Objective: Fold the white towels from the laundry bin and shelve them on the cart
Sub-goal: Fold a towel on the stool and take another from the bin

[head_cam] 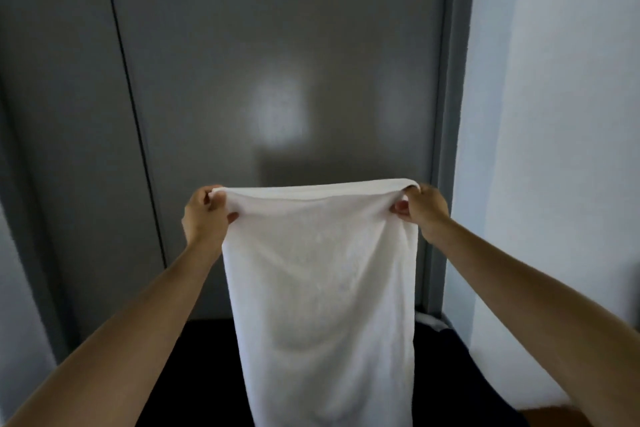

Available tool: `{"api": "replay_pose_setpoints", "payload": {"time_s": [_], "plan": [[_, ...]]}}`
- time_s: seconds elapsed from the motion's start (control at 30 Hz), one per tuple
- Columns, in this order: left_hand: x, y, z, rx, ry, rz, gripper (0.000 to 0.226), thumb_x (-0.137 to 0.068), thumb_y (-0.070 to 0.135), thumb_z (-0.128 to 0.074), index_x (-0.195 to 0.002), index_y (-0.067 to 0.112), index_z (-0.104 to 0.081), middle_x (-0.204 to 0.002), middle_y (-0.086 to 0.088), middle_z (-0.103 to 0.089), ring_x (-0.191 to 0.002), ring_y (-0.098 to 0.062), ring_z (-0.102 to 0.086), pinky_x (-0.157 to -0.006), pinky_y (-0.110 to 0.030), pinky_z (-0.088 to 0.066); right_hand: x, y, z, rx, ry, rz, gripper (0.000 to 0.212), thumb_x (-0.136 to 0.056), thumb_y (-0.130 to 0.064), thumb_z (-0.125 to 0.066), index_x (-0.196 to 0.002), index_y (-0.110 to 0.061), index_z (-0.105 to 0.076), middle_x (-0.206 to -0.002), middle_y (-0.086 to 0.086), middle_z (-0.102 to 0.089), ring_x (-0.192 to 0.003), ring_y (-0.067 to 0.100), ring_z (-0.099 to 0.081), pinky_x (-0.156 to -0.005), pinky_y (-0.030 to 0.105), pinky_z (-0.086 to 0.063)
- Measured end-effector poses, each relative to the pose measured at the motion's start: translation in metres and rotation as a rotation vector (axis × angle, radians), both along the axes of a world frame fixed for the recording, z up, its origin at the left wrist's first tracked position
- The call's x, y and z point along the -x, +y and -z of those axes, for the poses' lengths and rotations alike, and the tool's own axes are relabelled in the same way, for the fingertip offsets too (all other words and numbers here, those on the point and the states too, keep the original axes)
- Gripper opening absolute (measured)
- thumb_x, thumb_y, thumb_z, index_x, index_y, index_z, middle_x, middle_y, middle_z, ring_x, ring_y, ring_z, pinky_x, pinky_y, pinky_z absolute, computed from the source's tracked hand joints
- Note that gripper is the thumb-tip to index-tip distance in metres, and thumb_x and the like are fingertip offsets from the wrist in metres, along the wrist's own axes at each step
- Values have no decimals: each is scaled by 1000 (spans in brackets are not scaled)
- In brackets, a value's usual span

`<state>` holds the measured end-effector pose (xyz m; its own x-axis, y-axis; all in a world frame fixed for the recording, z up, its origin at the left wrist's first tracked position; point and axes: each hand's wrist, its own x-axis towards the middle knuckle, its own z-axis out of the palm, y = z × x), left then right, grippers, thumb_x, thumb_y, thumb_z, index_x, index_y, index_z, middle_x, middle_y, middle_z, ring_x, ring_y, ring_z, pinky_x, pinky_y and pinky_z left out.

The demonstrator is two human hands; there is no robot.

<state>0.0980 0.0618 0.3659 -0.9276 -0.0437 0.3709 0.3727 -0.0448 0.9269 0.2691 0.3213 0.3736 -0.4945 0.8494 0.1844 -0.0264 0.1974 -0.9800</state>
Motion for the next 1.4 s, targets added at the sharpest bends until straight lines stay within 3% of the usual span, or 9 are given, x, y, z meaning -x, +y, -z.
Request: {"api": "replay_pose_setpoints", "payload": {"time_s": [0.17, 0.4, 0.63, 0.83, 1.07, 1.17, 1.23, 1.3, 1.4], "plan": [[7, 36, -68, -34, 52, 10, 24, -96, 17, -47, -115, 9, -60, -112, -12, -57, -99, -28, -56, -81, -43, -56, -12, 24, -65, -97, 88, 64, 21, -90, -17, -39, -76, -17, -54, -66, 6, -66, -87, 34, -68, -88, 50, -53], [-42, 90, -176, -206, 171, 124, 27, -97, 18, -47, -120, 7, -58, -106, -8, -53, -92, -22, -54, -74, -34, -54, -78, 60, -165, -282, 197, 227, 19, -86, -20, -43, -67, -17, -46, -68, 10, -66, -85, 37, -67, -89, 52, -50], [-146, 150, -219, -315, 228, 327, 25, -99, 16, -44, -120, 6, -54, -109, -7, -49, -97, -20, -51, -78, -33, -53, -207, 93, -212, -379, 239, 368, 16, -76, -29, -41, -67, -17, -46, -75, 14, -68, -89, 38, -65, -88, 52, -50], [-264, 218, -216, -336, 232, 396, 25, -99, 19, -43, -119, 10, -56, -108, -6, -51, -97, -20, -53, -69, -29, -55, -345, 122, -218, -432, 260, 472, 20, -89, -19, -40, -70, -14, -44, -66, 6, -63, -74, 26, -65, -86, 43, -51], [-373, 294, -177, -278, 122, 421, 30, -99, 9, -40, -126, 3, -52, -104, -6, -47, -86, -17, -50, -47, -12, -47, -451, 179, -196, -432, 146, 529, 21, -88, -20, -42, -68, -13, -45, -75, 13, -67, -89, 33, -66, -74, 38, -51], [-387, 321, -164, -242, 108, 409, 31, -98, 11, -42, -127, 5, -52, -104, -5, -47, -88, -19, -50, -53, -16, -48, -471, 207, -186, -440, 66, 555, 21, -88, -20, -42, -68, -14, -46, -71, 9, -66, -84, 32, -62, -58, 26, -44], [-389, 337, -160, -226, 107, 425, 29, -98, 12, -43, -125, 5, -53, -105, -7, -48, -92, -20, -49, -58, -20, -49, -476, 228, -177, -427, 24, 537, 24, -91, -19, -43, -67, -16, -46, -72, 7, -62, -83, 30, -60, -65, 23, -51], [-385, 354, -154, -203, 108, 430, 28, -98, 12, -44, -123, 5, -55, -106, -9, -51, -92, -20, -51, -57, -20, -51, -476, 248, -165, -406, 0, 507, 26, -93, -17, -44, -67, -18, -47, -84, 12, -62, -90, 32, -61, -86, 36, -53], [-375, 379, -135, -178, 95, 402, 26, -98, 13, -45, -120, 4, -56, -102, -6, -49, -90, -19, -50, -48, -14, -49, -465, 275, -138, -348, 16, 523, 21, -88, -20, -43, -68, -13, -47, -84, 20, -69, -90, 38, -64, -85, 48, -52]]}}
